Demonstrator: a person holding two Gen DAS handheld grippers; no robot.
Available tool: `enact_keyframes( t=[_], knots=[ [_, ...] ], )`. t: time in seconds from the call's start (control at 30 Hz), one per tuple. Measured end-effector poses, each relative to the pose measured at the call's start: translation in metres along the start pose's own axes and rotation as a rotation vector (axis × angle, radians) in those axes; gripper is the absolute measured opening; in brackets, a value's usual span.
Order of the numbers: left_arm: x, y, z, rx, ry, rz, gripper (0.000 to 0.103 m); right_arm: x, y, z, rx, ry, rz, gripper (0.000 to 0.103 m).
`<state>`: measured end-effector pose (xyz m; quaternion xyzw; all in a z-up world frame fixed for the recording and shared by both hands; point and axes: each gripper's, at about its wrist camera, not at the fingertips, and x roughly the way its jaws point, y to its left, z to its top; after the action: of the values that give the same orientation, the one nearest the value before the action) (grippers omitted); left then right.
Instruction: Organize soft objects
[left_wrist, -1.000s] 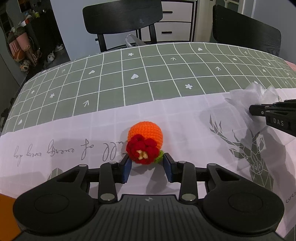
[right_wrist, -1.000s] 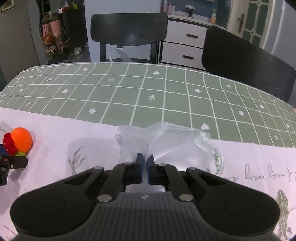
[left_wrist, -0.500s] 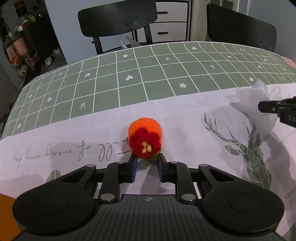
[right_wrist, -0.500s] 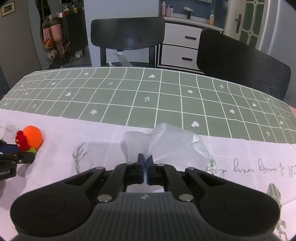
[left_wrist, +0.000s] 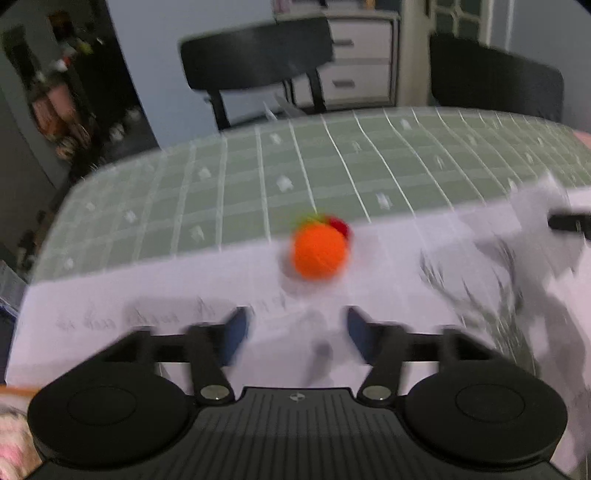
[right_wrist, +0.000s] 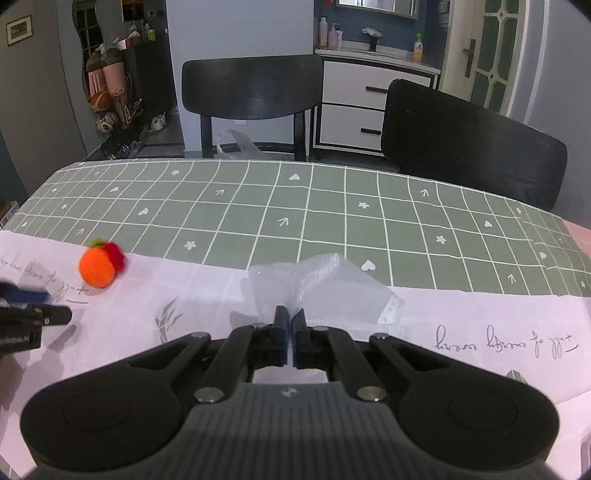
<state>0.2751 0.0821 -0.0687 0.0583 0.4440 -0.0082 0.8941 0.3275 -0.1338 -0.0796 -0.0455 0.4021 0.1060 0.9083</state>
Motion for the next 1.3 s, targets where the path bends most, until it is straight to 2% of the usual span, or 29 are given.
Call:
enact_keyframes(
  t=[0.07, 0.13, 0.37, 0.4, 0.43, 0.5, 0.87, 1.3],
  knots=[
    [0.005, 0.005, 0.010, -0.039, -0.015, -0.009, 0.078, 0.005, -0.002, -0.001, 0.009, 0.005, 0.002, 0.000],
    [0.016, 0.005, 0.020, -0.047, 0.008, -0.033, 0.074, 0.010, -0.004, -0.003, 0.013, 0.012, 0.005, 0.000],
    [0.048, -0.019, 0.031, 0.108, 0.015, 0.022, 0.070, 0.023, -0.006, -0.007, 0.014, 0.030, 0.016, 0.000],
    [0.053, -0.019, 0.030, 0.106, 0.022, 0.023, 0.063, 0.024, -0.007, -0.008, 0.012, 0.033, 0.017, 0.000],
    [0.058, -0.019, 0.030, 0.102, 0.031, 0.021, 0.051, 0.025, -0.008, -0.008, 0.010, 0.035, 0.019, 0.000],
    [0.062, -0.019, 0.028, 0.106, 0.019, 0.018, 0.046, 0.027, -0.009, -0.008, 0.010, 0.037, 0.020, 0.000],
    [0.047, -0.024, 0.025, 0.118, 0.025, -0.011, 0.045, 0.022, -0.017, -0.003, 0.037, 0.038, 0.021, 0.000],
    [-0.002, -0.014, 0.015, 0.115, 0.007, -0.060, 0.045, -0.025, 0.004, 0.008, -0.007, 0.017, -0.009, 0.000]
  ],
)
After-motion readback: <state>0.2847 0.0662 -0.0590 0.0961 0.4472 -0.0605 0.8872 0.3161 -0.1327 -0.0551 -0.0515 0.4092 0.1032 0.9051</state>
